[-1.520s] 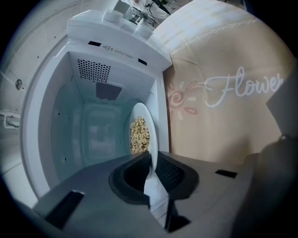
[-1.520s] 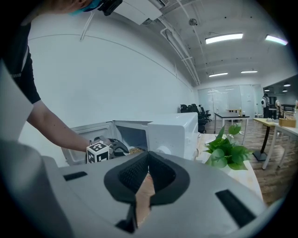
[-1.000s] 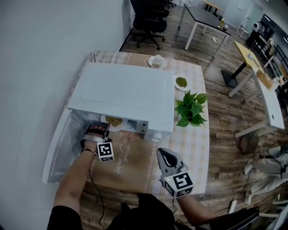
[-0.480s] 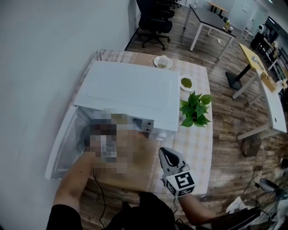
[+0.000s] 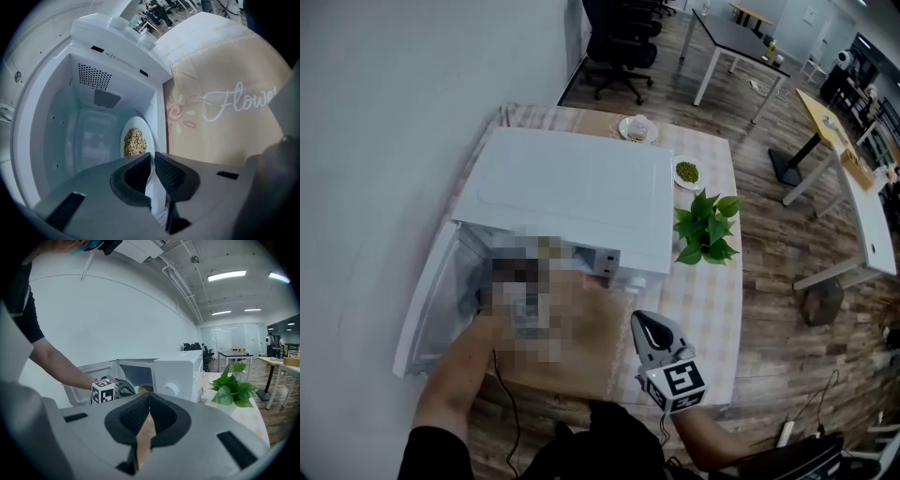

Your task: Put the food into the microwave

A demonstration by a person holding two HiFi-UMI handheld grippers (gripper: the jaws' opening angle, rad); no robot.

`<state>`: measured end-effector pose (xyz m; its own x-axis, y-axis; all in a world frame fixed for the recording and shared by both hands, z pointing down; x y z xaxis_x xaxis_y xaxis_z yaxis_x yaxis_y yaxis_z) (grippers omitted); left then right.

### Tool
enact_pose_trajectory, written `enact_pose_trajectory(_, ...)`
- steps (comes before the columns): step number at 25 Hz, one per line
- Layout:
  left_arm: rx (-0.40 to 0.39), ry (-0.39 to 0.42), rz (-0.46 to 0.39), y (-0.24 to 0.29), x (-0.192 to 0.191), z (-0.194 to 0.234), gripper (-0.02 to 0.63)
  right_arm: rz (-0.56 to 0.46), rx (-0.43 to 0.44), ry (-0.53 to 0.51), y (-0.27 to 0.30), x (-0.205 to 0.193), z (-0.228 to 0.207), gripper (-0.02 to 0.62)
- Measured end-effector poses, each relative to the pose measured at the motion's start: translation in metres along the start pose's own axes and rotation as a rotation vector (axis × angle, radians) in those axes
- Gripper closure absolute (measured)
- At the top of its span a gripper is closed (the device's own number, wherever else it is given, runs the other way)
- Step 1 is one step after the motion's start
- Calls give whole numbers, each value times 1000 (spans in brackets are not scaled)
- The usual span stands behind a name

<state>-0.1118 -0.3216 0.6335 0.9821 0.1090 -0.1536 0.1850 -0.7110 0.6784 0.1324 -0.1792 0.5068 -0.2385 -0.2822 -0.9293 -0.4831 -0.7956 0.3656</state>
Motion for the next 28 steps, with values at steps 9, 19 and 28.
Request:
enact_pose_trajectory(9,1,-32,27,11,-4,10,571,2,3,19,3,-2,-5,586)
enact_pose_trajectory(19,-24,-28,41,12,1,14,571,-1,31,22,6,-5,-5,586)
enact_pose_trajectory(28,-48,-37,69,15,1,17,571,2,36,32,5,-10,-8,586)
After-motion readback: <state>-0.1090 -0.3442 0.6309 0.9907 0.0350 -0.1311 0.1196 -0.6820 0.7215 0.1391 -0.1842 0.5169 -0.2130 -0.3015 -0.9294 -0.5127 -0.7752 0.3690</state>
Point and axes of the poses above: the fingertips, and each gripper's own axes: y forward along the fingers, z to its left, x out of its top, the point moved 9 cm from there along -y, backward along the fingers, and after that the axes turned 10 degrees about -y, right-handed, at the moved point
